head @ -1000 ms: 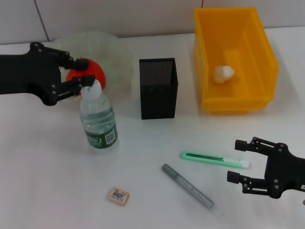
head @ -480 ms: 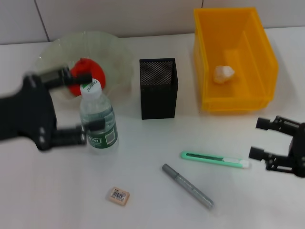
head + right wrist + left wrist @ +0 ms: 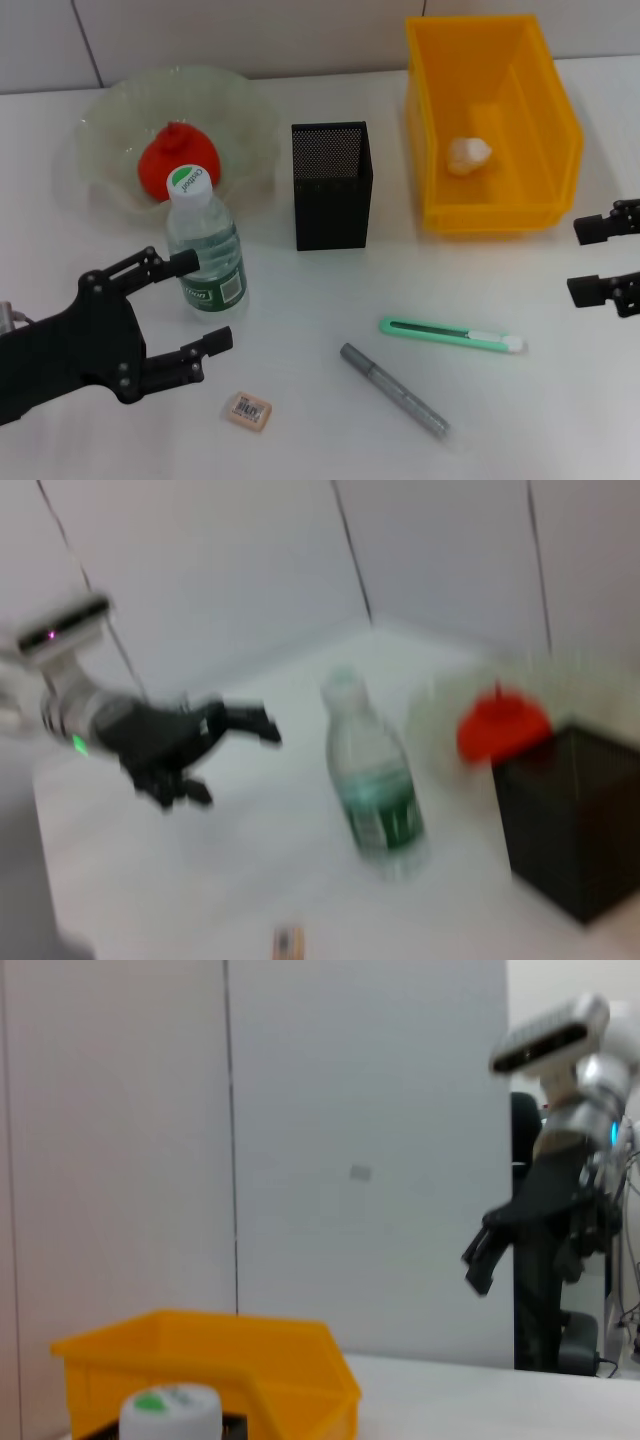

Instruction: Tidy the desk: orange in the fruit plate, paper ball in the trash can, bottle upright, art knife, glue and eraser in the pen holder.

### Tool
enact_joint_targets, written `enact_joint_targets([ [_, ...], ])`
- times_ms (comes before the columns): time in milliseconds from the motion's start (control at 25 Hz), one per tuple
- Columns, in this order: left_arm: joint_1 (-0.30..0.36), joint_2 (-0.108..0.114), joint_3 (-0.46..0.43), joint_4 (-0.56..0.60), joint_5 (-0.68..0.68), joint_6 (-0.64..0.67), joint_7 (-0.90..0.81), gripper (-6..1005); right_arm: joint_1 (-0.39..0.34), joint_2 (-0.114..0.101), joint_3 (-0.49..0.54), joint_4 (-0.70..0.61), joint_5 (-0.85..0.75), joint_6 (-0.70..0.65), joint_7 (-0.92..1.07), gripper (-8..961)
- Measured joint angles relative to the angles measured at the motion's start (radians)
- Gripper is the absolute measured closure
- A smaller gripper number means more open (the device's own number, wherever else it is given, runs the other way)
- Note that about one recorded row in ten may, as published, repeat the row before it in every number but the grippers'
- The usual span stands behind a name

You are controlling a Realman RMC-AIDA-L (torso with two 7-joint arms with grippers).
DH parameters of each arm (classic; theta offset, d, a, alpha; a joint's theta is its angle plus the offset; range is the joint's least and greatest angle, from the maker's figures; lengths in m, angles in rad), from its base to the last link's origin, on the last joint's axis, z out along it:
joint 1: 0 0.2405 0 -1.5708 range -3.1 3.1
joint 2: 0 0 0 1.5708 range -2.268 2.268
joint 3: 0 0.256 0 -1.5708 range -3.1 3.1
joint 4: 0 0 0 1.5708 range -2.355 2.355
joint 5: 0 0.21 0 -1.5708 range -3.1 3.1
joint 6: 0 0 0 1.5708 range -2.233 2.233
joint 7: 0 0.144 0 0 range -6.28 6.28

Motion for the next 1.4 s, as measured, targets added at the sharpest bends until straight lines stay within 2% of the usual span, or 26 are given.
enact_joint_targets([
  [120, 0.001, 0.001, -0.001, -0.028, 0.024, -0.025, -0.007, 166, 0.094, -0.022, -0.11, -0.176, -0.096, -0.053, 0.228, 136],
  [160, 0.001, 0.0, -0.001, -0.04, 0.039, -0.036, -0.013, 166, 0.177, -0.04, -0.222, -0.249, -0.168, -0.085, 0.363, 136],
  [200, 0.001, 0.0, -0.001, -0.04, 0.039, -0.036, -0.013, 166, 0.177, -0.04, -0.222, -0.249, -0.168, -0.085, 0.363, 136],
  [280, 0.001, -0.001, -0.005, -0.054, 0.047, -0.044, -0.017, 167, 0.253, -0.055, -0.334, -0.268, -0.26, -0.096, 0.466, 137],
  [400, 0.002, -0.002, -0.006, -0.066, 0.048, -0.049, -0.016, 167, 0.36, -0.062, -0.457, -0.211, -0.415, -0.097, 0.558, 138],
  [560, 0.012, -0.002, -0.008, -0.072, 0.047, -0.063, -0.014, 168, 0.451, -0.065, -0.553, -0.075, -0.487, -0.102, 0.575, 139],
  [680, 0.018, -0.002, -0.008, -0.073, 0.044, -0.074, -0.012, 168, 0.463, -0.065, -0.57, -0.035, -0.489, -0.101, 0.537, 140],
  [920, 0.021, -0.003, -0.007, -0.073, 0.042, -0.084, -0.008, 169, 0.474, -0.036, -0.606, 0.005, -0.526, -0.083, 0.392, 144],
  [1080, 0.022, -0.004, -0.007, -0.075, 0.041, -0.087, -0.005, 170, 0.484, 0.016, -0.627, 0.033, -0.61, -0.04, 0.351, 144],
  [1160, 0.022, -0.005, -0.007, -0.076, 0.041, -0.087, -0.005, 171, 0.486, 0.034, -0.636, 0.056, -0.641, -0.026, 0.333, 143],
  [1400, 0.018, -0.005, -0.007, -0.09, 0.04, -0.086, -0.004, 172, 0.487, 0.039, -0.651, 0.145, -0.649, 0.027, 0.368, 143],
])
